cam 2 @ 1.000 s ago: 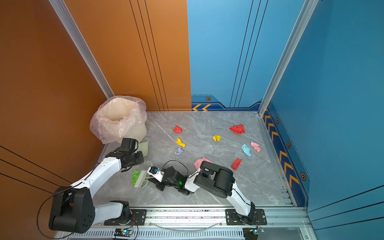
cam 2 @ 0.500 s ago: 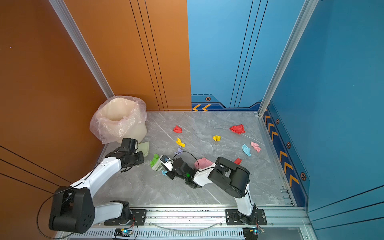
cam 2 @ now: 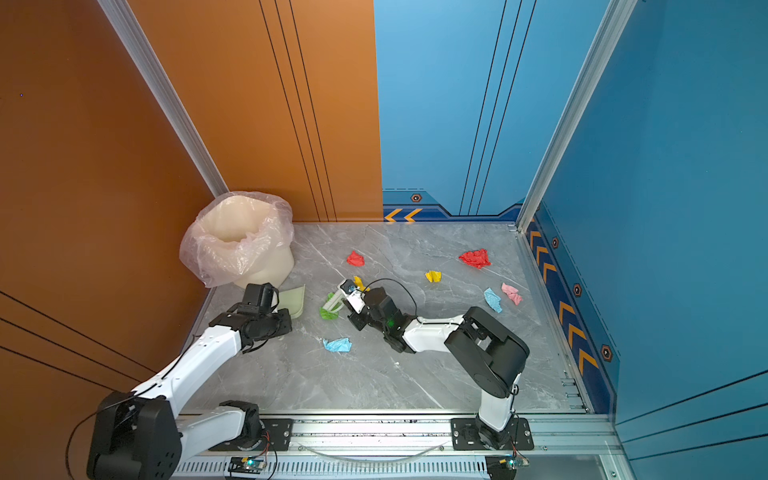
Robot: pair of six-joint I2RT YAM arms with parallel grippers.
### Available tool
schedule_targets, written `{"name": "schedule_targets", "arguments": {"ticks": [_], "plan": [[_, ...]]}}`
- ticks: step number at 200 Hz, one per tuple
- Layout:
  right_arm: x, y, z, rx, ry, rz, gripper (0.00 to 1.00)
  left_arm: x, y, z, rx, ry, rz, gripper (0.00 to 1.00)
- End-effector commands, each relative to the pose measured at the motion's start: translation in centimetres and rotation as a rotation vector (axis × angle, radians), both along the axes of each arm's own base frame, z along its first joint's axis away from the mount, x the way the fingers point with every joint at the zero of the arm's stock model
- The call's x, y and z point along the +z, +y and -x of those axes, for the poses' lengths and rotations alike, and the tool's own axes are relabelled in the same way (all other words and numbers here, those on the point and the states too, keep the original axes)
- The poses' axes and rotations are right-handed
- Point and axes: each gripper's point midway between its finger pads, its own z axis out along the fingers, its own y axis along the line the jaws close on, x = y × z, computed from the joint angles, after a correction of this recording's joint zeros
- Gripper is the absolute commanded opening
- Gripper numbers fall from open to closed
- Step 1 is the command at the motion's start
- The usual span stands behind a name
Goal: Sweep away the paper scraps from the table
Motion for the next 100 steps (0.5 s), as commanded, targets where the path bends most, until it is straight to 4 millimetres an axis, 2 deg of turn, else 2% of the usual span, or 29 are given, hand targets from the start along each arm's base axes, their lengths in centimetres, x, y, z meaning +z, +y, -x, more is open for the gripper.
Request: {"name": "schedule_targets", "arguments": {"ticks": [1,35,100], "plan": [[3.8,0.6,-0.4,0.029,0.055,-0.050,0.00,-0.6,-0.4,1.4,0.014,0.028,0.029,0.08],[5.8,0.7,-1.6,-0.023,0.183,0.010,0.00,-1.1,-1.3,2.3,0.036,0.051,0.072,0.07],[4.2,-1.0,-2.7,-0.113,0.274,0.131,0.00,-2.5,-3.2,2.9,-0.006,0.120,0.055,0.05]]}}
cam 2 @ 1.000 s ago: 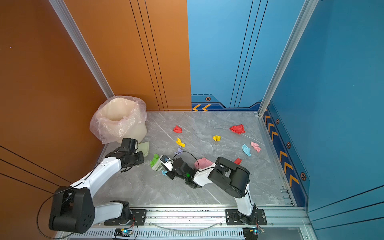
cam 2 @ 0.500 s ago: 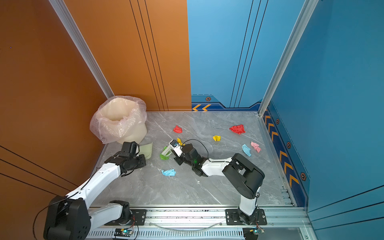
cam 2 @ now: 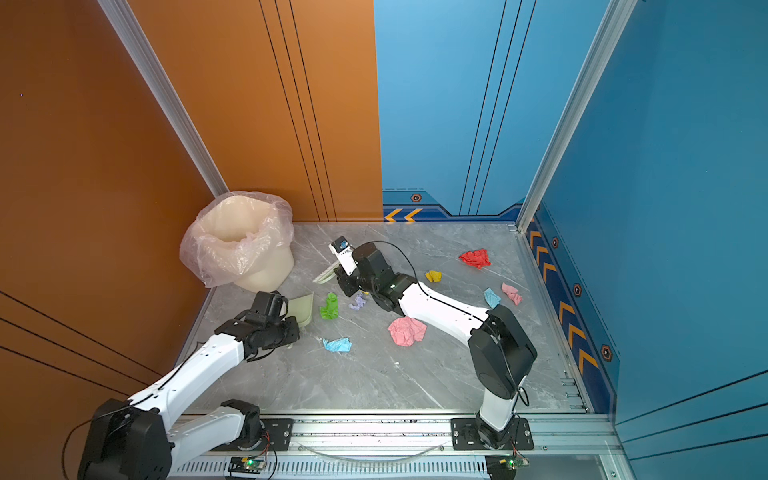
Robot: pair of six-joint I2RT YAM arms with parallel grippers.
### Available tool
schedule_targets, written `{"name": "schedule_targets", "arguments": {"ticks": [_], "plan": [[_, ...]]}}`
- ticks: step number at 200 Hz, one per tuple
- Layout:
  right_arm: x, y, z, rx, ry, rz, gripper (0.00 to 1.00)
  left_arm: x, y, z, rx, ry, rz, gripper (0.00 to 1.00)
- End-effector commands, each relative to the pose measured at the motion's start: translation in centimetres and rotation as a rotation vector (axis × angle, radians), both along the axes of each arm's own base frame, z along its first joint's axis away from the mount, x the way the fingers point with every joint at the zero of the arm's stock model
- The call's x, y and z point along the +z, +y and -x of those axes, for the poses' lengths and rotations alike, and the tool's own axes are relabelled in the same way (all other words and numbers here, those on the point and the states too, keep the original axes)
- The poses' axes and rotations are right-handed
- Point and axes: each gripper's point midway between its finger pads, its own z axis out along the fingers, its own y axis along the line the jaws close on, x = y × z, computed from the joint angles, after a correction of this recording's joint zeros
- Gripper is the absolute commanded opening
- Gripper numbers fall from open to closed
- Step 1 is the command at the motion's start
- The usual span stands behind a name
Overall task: Sweep away the paper scraps from the table
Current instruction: 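Lift the brush and move it back over the scraps farther from the robot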
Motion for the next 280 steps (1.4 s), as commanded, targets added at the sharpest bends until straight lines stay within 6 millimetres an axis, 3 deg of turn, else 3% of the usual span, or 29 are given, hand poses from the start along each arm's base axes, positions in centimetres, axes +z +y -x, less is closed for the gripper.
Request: {"name": "schedule_targets", "arguments": {"ticks": [1,51,165,193,280], "plan": [[-3.3,-1.8,0.2,-0.043,0.104,0.104,0.00,-1.0,-0.3,0.8,0.003,0.060,-0.003,0.05],[-5.4,-3.3,0.5,-0.048,0.115,0.202,0.00,-1.7,-0.7,1.2,-0.012,0.092,-0.026,0.05],[-8.6,-3.1,1.3,0.002,0.101,0.356,0.00,-2.0,0.2,3.8,-0.043,0.183,-0.132,0.05],[-8.8,-2.6,1.4,0.012,0.092,0.366,0.00,-1.5,0.7,3.9,-0.050,0.193,-0.172,0.05],[-8.7,-1.8,1.5,0.026,0.061,0.384,0.00,-0.7,-0.6,4.0,-0.131,0.191,-0.136,0.06]]}}
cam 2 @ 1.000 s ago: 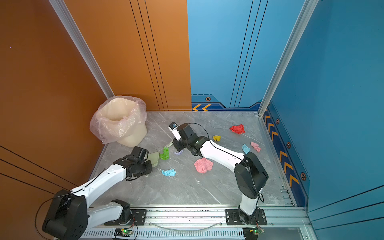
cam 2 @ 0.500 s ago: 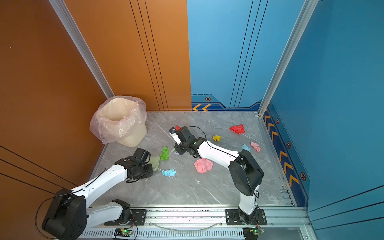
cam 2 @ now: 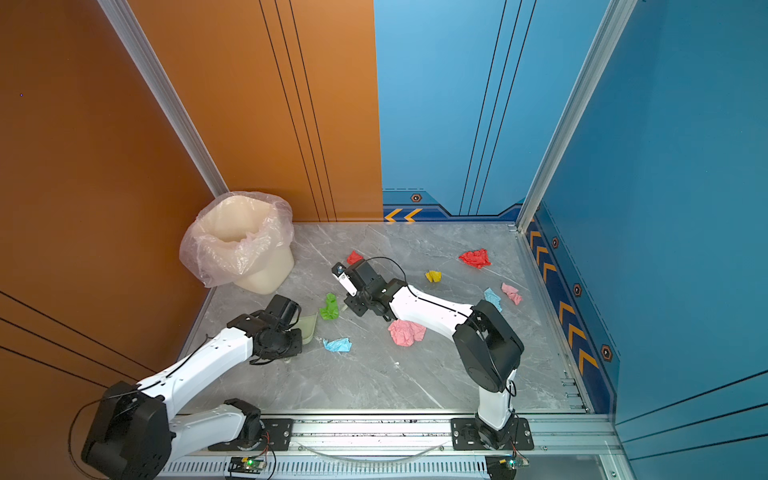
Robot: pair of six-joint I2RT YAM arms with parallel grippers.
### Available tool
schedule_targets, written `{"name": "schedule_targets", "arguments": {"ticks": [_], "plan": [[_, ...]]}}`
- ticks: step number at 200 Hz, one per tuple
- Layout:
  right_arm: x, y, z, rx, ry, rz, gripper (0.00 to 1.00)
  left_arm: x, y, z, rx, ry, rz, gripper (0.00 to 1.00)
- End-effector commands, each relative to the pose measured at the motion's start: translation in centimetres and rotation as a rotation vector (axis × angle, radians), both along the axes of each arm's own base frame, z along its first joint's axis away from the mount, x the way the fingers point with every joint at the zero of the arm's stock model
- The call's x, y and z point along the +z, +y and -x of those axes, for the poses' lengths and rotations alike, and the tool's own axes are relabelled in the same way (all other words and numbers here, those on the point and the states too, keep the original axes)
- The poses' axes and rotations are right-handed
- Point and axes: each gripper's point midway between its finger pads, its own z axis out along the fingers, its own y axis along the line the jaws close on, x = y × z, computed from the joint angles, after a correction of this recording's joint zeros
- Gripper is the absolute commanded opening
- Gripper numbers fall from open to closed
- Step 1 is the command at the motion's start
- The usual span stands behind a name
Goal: Sweep away the paper scraps from the table
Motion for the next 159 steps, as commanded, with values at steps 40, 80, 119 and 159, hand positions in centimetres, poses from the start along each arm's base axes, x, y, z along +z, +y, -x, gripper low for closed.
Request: {"name": "schedule_targets", "arguments": {"ticks": [40,80,119,159], "plan": [[0.1,1.5,-0.1,0.023,-0.014,0.013,0.00,0.5,-1.4,0.2,-0.077,0.025,0.014,0.05],[-0.3,2.2,-0.2,0.035,-0.006,0.015,0.00,0.4,-1.8,0.4,-0.100,0.034,0.025,0.05],[-0.5,2.7,-0.6,0.040,-0.007,0.017,0.00,-0.1,-2.1,0.6,-0.120,0.058,0.014,0.05],[-0.7,3.2,-1.6,0.038,-0.015,0.022,0.00,-0.6,-2.4,0.9,-0.143,0.081,-0.003,0.04]]}}
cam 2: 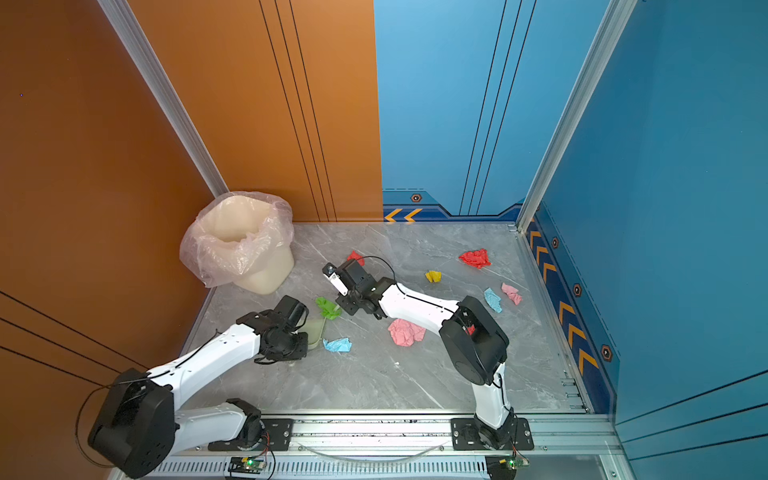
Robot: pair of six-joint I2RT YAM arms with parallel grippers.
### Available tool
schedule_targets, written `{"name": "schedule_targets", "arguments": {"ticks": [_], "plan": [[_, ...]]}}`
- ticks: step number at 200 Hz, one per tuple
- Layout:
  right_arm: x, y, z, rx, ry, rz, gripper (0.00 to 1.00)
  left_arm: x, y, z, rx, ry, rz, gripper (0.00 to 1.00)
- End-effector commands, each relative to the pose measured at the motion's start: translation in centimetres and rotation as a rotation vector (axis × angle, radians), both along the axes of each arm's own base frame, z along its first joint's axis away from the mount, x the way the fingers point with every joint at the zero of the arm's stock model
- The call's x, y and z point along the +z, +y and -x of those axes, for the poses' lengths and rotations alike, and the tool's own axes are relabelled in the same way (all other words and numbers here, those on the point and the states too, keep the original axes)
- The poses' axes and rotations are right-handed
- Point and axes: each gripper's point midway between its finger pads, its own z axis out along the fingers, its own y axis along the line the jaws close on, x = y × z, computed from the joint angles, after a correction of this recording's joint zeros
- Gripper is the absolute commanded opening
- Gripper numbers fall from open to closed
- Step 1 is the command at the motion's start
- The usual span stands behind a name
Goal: Sweep away the paper scraps from the table
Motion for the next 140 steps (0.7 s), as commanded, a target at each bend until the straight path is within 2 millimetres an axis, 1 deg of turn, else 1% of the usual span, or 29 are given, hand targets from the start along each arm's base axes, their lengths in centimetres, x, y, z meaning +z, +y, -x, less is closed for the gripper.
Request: {"name": "schedule_targets", "arguments": {"ticks": [1,25,61,109,140], "plan": [[-0.1,0.2,-0.8,0.005,-0.005,0.021,0.00,0.5,-0.6,0.0,-0.038,0.011,0.002,0.04],[-0.5,0.5,-1.2,0.007,-0.004,0.028,0.00,0.6,-0.6,-0.1,-0.036,0.000,-0.005,0.05],[-0.8,0.8,-0.9,0.022,0.014,0.023,0.00,0.6,-0.1,-0.2,-0.026,-0.014,-0.026,0.05],[-0.7,1.7,0.5,0.074,0.047,0.001,0.00,0.4,-0.2,-0.6,-0.029,-0.017,-0.025,0.05],[-1.1,2.5,2.1,0.124,0.087,-0.012,0.00,0.3,-0.4,-0.8,-0.035,-0.017,-0.024,0.05]]}}
